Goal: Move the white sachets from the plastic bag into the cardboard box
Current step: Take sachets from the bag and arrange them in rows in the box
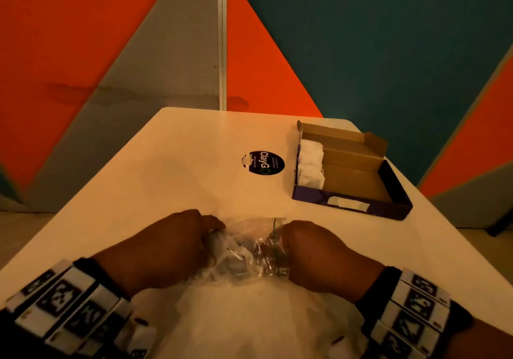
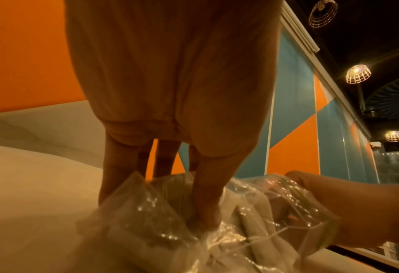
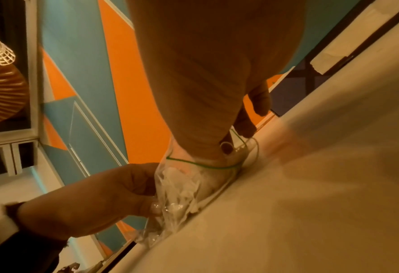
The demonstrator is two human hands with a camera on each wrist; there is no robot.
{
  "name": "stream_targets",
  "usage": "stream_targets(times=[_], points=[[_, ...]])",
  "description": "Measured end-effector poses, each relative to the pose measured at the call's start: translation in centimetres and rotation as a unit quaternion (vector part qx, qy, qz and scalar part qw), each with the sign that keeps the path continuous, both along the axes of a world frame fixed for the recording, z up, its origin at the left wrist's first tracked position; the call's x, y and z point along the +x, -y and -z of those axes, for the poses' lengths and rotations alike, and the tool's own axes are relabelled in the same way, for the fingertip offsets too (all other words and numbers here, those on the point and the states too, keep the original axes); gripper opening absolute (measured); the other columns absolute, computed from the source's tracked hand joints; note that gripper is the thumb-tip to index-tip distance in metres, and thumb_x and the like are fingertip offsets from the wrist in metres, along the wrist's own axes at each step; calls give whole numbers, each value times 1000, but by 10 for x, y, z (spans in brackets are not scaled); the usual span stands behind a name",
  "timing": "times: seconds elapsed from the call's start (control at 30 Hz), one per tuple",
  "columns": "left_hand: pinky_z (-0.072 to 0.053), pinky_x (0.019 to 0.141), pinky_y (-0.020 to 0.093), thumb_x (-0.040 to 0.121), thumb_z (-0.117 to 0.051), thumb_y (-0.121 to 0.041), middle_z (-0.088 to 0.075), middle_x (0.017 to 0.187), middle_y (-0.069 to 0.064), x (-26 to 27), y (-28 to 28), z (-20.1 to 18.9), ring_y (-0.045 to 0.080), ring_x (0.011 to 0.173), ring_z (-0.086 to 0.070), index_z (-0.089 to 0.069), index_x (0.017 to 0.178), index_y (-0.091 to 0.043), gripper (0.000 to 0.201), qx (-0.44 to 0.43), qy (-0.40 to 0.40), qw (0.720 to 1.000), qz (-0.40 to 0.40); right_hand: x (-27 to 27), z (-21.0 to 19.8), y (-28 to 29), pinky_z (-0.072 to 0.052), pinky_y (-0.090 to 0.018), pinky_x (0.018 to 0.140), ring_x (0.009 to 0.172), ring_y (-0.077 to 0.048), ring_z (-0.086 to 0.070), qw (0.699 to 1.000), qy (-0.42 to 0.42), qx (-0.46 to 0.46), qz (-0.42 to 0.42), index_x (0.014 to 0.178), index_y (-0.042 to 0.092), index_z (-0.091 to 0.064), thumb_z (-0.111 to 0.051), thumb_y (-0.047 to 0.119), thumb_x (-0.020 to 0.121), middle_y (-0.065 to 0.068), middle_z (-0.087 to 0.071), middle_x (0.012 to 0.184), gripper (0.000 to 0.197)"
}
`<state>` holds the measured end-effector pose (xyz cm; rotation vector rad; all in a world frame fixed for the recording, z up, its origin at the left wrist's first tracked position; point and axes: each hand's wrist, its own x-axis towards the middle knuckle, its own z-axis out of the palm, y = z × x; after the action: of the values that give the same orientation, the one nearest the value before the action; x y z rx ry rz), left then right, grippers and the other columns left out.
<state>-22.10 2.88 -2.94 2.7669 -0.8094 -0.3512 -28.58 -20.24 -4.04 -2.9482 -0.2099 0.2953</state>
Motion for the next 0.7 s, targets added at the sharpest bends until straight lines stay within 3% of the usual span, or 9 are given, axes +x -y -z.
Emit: stream_targets(times=[0.13, 0.23, 0.3, 0.37, 0.47, 0.57, 0.7], points=[[-46, 92, 23, 91, -64, -29, -53, 121, -9, 0, 0, 2, 10, 109, -55, -44, 141, -38, 55, -8, 0, 1000, -2, 2, 3, 5, -40, -19, 91, 106, -12, -60, 998, 52, 19, -10, 124, 27, -64, -61, 28, 92, 4, -65, 121, 32], [-43, 82, 9, 92, -63, -29, -53, 125, -9, 1, 0, 5, 8, 110, -55, -43, 143, -37, 55, -8, -5, 1000, 3, 5, 4, 10, -35, -2, 73, 82, 4, -56, 989, 94, 114, 6, 116, 32, -69, -66, 28, 89, 10, -69, 113, 28], [-37, 69, 0, 93, -61, -28, -52, 128, -10, 3, -1, 6, 7, 109, -54, -41, 143, -36, 55, 1, -4, 1000, 9, 4, 1, 14, -36, -3, 72, 82, 3, -57, 974, 124, 187, 33, 111, 31, -70, -66, 27, 89, 12, -69, 107, 23], [-37, 64, 2, 92, -63, -28, -53, 125, -9, 3, -1, 7, 7, 104, -55, -42, 143, -38, 56, -5, -11, 1000, -1, 2, -2, 18, -44, -10, 74, 85, 0, -60, 964, 137, 219, 56, 110, 32, -70, -66, 29, 90, 15, -69, 102, 21], [-38, 71, 10, 91, -65, -31, -54, 122, -7, 4, 0, 9, 9, 102, -56, -42, 142, -40, 57, 1, -11, 1000, -8, 2, -3, 25, -47, -8, 72, 85, 4, -62, 964, 143, 214, 74, 101, 34, -70, -68, 25, 88, 21, -68, 94, 16], [-39, 68, 9, 90, -66, -30, -55, 123, -6, 2, 0, 8, 9, 98, -56, -44, 141, -39, 56, -7, -20, 1000, -9, 2, 1, 28, -45, -5, 71, 86, 9, -61, 964, 149, 215, 56, 90, 29, -70, -69, 11, 84, 24, -67, 87, 19], [-40, 81, 20, 89, -66, -37, -56, 128, -4, -1, 0, 5, 13, 105, -58, -42, 142, -39, 58, 12, -8, 1000, -6, -2, -1, 22, -47, -14, 76, 81, 6, -58, 981, 94, 167, 21, 97, 31, -69, -74, 18, 81, 24, -62, 89, 21]])
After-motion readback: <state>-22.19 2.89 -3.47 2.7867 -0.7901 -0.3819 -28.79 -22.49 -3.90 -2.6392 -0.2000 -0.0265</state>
